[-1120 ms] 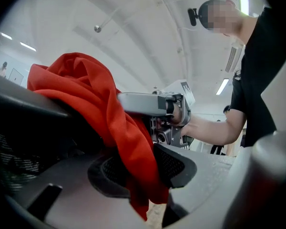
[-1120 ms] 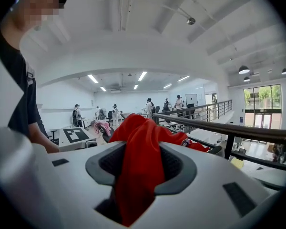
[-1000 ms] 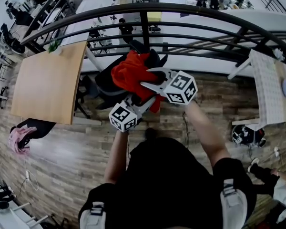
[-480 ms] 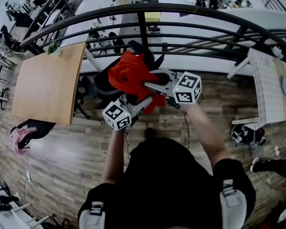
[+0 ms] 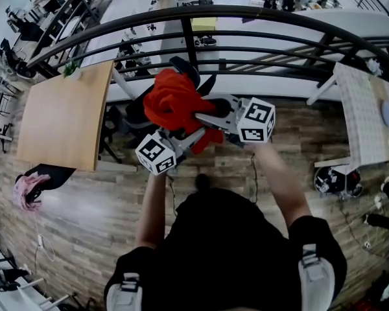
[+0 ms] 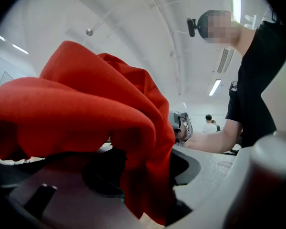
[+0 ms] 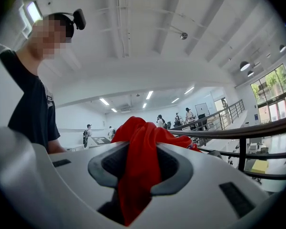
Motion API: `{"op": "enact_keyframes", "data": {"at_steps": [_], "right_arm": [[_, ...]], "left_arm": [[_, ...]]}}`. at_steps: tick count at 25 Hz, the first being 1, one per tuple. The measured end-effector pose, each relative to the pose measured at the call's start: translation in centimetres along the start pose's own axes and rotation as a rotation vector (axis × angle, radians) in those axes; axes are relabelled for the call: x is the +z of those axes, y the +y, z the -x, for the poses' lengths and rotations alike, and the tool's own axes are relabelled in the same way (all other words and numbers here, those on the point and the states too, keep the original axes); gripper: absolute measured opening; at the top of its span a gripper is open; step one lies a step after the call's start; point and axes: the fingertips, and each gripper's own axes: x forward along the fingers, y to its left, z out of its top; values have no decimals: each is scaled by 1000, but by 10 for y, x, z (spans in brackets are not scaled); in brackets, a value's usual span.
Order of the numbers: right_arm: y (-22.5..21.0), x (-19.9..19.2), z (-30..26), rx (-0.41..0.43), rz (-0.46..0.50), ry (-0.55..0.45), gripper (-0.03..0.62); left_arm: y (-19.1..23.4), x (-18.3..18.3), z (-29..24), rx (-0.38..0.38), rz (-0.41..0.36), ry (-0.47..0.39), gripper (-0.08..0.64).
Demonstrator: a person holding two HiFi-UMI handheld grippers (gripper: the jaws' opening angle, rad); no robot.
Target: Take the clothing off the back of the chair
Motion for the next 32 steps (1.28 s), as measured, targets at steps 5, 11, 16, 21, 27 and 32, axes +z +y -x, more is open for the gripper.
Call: {"op": "enact_keyframes", "data": {"at_steps": [5, 11, 16, 21, 27, 32], "right_arm": [[12, 11, 13, 25, 51, -26, 130], [19, 24, 32, 20, 60, -71, 133], [29, 37, 48, 7, 100, -110, 137], [42, 47, 64, 4, 146, -113, 137], [50, 49, 91, -9, 149, -137, 137], [55, 45, 121, -21, 139, -159, 137]], "left_arm": [[-10, 11, -10, -6, -61, 14, 219], [-23, 26, -23, -11, -138, 28, 232], [-37, 39, -33, -22, -188, 27, 241], [-54, 49, -41, -36, -213, 16, 249], [-76, 50, -58, -68, -251, 28, 252], [-97, 44, -77, -89, -270, 40, 253]]}}
